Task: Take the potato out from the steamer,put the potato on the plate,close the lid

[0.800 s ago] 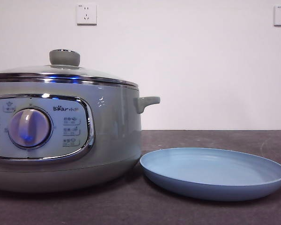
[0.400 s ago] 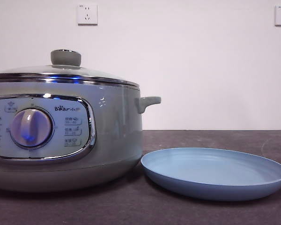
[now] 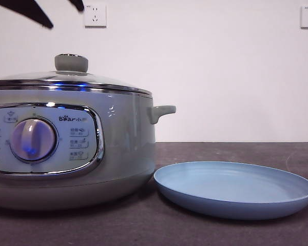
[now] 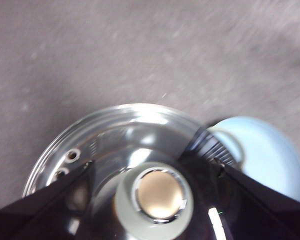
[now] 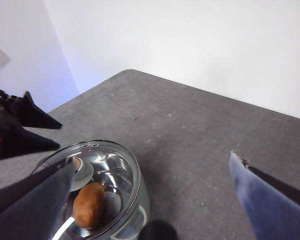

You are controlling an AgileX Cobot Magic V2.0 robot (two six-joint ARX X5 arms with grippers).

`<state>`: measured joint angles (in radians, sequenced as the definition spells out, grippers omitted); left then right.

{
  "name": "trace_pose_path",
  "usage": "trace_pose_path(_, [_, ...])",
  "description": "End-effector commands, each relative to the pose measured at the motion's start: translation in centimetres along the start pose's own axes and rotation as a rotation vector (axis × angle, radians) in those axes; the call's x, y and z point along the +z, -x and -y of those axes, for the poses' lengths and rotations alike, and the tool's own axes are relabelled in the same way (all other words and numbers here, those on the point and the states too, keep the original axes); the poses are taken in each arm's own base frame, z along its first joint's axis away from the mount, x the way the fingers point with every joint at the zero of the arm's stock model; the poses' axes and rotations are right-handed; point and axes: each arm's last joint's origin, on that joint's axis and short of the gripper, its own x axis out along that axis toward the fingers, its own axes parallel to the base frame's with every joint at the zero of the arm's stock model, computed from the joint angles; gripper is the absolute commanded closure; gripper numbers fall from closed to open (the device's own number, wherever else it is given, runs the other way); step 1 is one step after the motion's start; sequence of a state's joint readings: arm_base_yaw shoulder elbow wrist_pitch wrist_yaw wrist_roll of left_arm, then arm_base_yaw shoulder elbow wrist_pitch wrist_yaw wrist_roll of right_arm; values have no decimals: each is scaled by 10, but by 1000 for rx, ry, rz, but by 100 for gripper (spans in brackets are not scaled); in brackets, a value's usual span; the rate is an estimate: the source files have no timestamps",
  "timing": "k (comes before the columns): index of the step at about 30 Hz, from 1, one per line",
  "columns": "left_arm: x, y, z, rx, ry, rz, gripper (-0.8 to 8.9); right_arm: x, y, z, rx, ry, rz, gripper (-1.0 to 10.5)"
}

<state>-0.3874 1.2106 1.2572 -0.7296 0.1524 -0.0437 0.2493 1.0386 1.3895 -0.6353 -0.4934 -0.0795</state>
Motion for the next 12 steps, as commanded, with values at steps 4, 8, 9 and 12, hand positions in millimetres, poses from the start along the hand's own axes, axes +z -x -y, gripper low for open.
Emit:
trace_pose_path(4, [-3, -22, 4, 11, -34, -82, 427, 2, 1, -1, 0, 3, 8, 412])
trace_pose_path(8, [-6, -34, 7, 14, -47, -134, 427, 2, 1, -1, 0, 3, 8, 412])
trace_pose_path(9, [-7, -36, 7, 11, -47, -146, 427, 2, 1, -1, 0, 3, 8, 412])
trace_pose_path(12, [-10, -43, 9, 7, -49, -183, 427, 2, 1, -1, 0, 3, 8, 412])
